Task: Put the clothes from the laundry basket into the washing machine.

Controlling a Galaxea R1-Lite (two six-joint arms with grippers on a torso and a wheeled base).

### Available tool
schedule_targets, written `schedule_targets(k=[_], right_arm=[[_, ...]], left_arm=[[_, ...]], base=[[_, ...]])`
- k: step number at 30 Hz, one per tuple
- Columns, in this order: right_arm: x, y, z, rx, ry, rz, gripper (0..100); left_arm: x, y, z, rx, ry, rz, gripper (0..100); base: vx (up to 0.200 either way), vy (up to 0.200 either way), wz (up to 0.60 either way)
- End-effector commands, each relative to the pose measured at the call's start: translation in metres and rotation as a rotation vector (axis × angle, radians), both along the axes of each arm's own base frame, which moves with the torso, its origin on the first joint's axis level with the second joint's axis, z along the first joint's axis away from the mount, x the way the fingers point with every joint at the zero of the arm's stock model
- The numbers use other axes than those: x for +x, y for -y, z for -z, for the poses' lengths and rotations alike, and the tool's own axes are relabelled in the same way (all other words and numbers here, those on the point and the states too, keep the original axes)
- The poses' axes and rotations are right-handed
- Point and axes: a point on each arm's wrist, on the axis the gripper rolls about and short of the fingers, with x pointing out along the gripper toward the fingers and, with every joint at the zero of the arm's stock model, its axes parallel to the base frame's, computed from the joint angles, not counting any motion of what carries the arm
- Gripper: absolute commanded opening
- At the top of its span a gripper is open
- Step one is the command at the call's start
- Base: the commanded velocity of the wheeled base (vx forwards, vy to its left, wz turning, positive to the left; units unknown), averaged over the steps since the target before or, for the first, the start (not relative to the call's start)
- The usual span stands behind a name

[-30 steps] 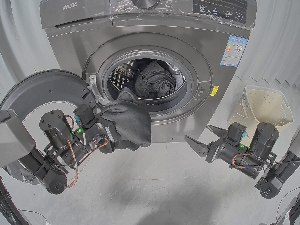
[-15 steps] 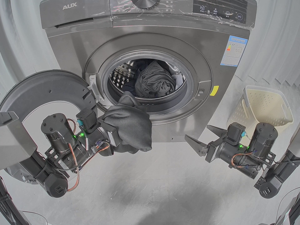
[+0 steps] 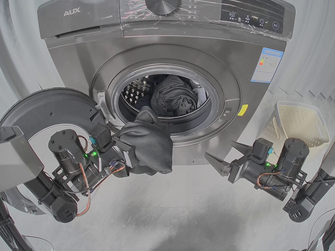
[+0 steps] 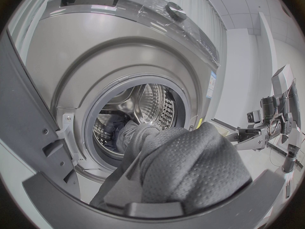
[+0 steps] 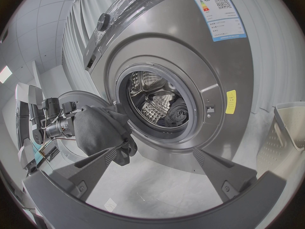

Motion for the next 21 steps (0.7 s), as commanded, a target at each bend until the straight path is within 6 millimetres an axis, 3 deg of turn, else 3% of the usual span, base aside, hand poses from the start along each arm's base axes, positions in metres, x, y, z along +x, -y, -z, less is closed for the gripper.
schedule_targets(k=[1, 16, 21], right_arm=[[0.000, -0.001, 0.001, -0.003, -0.004, -0.006, 100], [-0.007, -0.006, 0.007, -0.015, -0.025, -0.037, 100], [-0.020, -0.009, 0.015, -0.046, -0.058, -0.083, 100]], left_arm=[[-0.001, 0.002, 0.002, 0.004, -0.007, 0.007, 0], [0.000, 0.004, 0.007, 0.011, -0.021, 0.015, 0], [-0.003, 0.009, 0.009, 0.016, -0.027, 0.036, 0]], base=[[0.000, 0.000, 0.00], [0.200, 0.000, 0.00], [0.000, 0.000, 0.00]])
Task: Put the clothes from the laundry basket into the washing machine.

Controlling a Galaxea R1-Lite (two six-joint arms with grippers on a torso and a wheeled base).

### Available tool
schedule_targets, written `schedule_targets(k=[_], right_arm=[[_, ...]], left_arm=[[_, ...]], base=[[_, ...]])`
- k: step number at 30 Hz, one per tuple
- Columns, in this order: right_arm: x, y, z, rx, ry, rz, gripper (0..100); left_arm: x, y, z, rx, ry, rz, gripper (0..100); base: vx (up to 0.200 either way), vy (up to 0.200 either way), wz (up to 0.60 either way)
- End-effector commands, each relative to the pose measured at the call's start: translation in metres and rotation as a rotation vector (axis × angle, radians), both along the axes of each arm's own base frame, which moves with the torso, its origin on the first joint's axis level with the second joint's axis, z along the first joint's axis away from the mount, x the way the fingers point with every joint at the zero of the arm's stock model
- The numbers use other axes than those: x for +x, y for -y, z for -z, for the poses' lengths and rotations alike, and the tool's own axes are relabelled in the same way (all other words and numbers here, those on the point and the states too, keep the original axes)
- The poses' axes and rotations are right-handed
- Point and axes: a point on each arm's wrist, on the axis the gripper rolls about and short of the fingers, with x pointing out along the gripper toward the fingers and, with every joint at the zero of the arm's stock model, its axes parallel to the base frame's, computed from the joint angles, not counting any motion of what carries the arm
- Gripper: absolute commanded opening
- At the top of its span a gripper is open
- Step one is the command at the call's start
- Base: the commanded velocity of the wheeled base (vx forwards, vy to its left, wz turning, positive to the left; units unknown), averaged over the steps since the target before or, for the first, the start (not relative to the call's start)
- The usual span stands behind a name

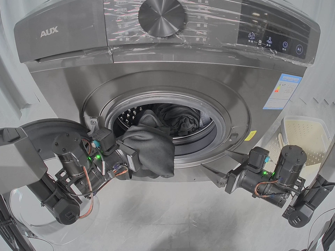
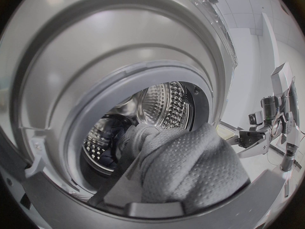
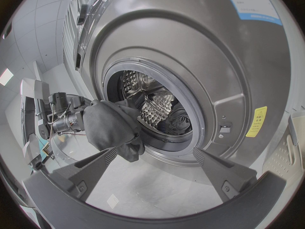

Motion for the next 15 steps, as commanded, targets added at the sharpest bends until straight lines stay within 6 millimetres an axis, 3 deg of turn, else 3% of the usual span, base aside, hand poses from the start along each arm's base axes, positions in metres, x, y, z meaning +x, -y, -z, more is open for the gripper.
schedule_targets(k=[1, 10, 15], right_arm=[[-0.011, -0.003, 0.006, -0.024, -0.026, -0.039, 100], [-0.025, -0.012, 0.012, -0.039, -0.053, -0.095, 100], [-0.033, -0.014, 0.015, -0.049, -0.071, -0.119, 100]], left_arm=[[-0.003, 0.005, 0.004, 0.007, -0.012, 0.018, 0], [-0.010, 0.012, 0.008, 0.016, -0.030, 0.047, 0], [-0.016, 0.026, 0.018, 0.023, -0.065, 0.088, 0]], base=[[0.000, 0.000, 0.00], [0.000, 0.000, 0.00], [0.000, 0.000, 0.00]])
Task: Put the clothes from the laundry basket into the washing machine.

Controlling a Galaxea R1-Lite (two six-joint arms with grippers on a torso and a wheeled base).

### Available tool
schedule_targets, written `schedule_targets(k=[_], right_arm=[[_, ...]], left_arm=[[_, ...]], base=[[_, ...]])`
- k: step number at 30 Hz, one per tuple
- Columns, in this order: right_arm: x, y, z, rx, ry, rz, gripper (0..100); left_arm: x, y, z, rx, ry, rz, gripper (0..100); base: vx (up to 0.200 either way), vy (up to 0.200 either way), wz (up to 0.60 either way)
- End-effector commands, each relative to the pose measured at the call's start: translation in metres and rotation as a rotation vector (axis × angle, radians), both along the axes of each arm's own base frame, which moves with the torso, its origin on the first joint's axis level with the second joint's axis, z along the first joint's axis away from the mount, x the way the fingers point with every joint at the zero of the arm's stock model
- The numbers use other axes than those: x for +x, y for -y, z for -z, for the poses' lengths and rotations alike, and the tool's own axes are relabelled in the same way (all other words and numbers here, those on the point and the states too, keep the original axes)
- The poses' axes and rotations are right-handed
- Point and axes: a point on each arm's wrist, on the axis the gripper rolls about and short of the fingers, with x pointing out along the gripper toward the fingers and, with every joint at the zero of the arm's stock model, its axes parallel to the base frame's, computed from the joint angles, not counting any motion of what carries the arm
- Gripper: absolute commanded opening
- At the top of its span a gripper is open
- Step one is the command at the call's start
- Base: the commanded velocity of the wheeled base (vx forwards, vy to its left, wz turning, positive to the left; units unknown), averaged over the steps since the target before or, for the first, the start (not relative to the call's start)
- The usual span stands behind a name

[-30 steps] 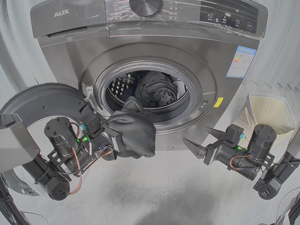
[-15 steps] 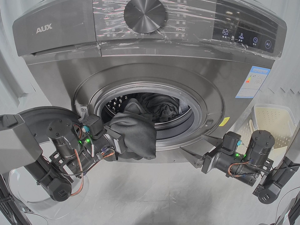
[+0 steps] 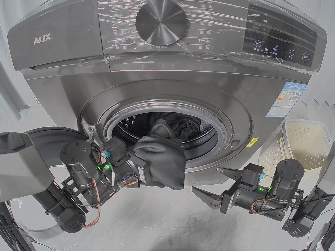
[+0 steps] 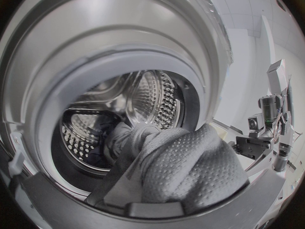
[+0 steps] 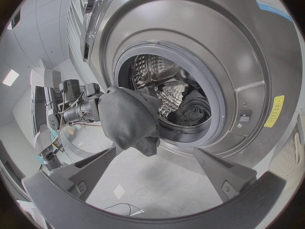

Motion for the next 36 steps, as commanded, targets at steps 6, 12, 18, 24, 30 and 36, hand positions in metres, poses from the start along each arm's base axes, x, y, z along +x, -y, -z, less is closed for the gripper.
schedule_targets(k=[6, 12, 18, 24, 30, 36], right_arm=[[-0.008, -0.002, -0.002, 0.002, 0.002, -0.026, 100], [-0.007, 0.000, -0.003, 0.004, 0.006, -0.017, 100], [-0.009, 0.002, -0.001, -0.005, -0.002, -0.017, 100], [-0.011, 0.003, 0.005, -0.026, -0.027, -0.020, 100], [-0.012, 0.002, 0.006, -0.028, -0.029, -0.023, 100], [-0.012, 0.002, 0.007, -0.031, -0.032, -0.026, 100]], left_arm=[[0.016, 0.022, 0.031, 0.010, -0.080, 0.072, 0], [0.052, 0.043, 0.046, -0.067, -0.085, 0.056, 0], [0.084, 0.062, 0.045, -0.125, -0.016, 0.011, 0], [0.106, 0.074, 0.045, -0.148, 0.018, 0.005, 0], [0.133, 0.080, 0.046, -0.164, 0.037, -0.031, 0], [0.162, 0.081, 0.038, -0.195, 0.077, -0.111, 0]], base=[[0.000, 0.000, 0.00], [0.000, 0.000, 0.00], [0.000, 0.000, 0.00], [0.000, 0.000, 0.00], [0.000, 0.000, 0.00], [0.000, 0.000, 0.00]])
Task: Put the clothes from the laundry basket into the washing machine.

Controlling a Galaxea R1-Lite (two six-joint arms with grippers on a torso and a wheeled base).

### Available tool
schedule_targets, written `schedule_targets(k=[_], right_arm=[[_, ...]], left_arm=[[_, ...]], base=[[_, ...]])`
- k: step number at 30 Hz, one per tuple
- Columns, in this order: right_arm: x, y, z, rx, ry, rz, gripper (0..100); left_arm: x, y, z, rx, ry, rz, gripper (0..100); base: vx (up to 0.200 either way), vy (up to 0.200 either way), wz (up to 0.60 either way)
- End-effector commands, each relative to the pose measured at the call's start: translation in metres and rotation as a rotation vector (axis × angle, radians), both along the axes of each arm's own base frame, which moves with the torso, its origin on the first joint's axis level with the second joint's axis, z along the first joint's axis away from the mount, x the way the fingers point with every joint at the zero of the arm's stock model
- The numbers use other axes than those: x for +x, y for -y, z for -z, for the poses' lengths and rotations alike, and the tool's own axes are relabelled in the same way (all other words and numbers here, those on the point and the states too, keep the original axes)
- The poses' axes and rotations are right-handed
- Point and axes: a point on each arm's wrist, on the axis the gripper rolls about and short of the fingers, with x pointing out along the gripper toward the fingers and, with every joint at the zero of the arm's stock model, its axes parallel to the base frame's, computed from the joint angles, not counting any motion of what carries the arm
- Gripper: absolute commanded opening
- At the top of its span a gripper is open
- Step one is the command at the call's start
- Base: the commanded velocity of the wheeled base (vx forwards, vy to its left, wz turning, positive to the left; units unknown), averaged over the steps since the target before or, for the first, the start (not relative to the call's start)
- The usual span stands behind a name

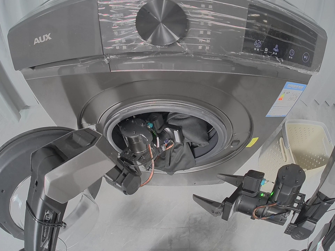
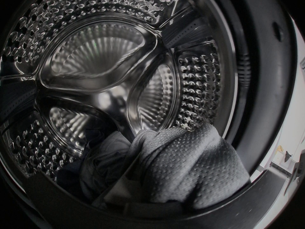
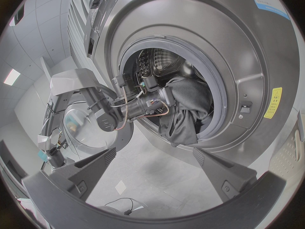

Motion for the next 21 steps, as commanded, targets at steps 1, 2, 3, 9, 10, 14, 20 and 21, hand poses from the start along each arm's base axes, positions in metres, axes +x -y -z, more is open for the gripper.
schedule_targets(k=[1, 2, 3, 9, 10, 14, 20, 21], right_arm=[[0.000, -0.001, 0.002, -0.007, -0.008, -0.004, 100], [0.000, -0.001, 0.003, -0.007, -0.010, -0.003, 100], [0.000, -0.001, 0.003, -0.008, -0.011, -0.003, 100], [0.000, -0.002, 0.005, -0.013, -0.016, -0.005, 100], [0.001, -0.002, 0.006, -0.016, -0.020, -0.005, 100], [0.000, -0.002, 0.007, -0.018, -0.022, -0.006, 100], [0.000, -0.003, 0.007, -0.018, -0.022, -0.006, 100], [0.000, -0.003, 0.007, -0.017, -0.021, -0.006, 100]], left_arm=[[0.025, -0.001, 0.010, -0.009, 0.001, -0.058, 0], [0.034, 0.000, 0.009, -0.016, 0.005, -0.074, 0], [0.037, -0.001, 0.009, -0.017, 0.005, -0.081, 0], [0.052, 0.006, 0.006, -0.046, 0.021, -0.112, 0], [0.056, 0.009, 0.004, -0.063, 0.025, -0.133, 0], [0.065, 0.012, -0.006, -0.127, 0.036, -0.186, 0], [0.063, 0.011, -0.003, -0.127, 0.003, -0.185, 0], [0.062, 0.010, -0.002, -0.120, -0.009, -0.185, 100]], base=[[0.000, 0.000, 0.00], [0.000, 0.000, 0.00], [0.000, 0.000, 0.00], [0.000, 0.000, 0.00], [0.000, 0.000, 0.00], [0.000, 0.000, 0.00], [0.000, 0.000, 0.00], [0.000, 0.000, 0.00]])
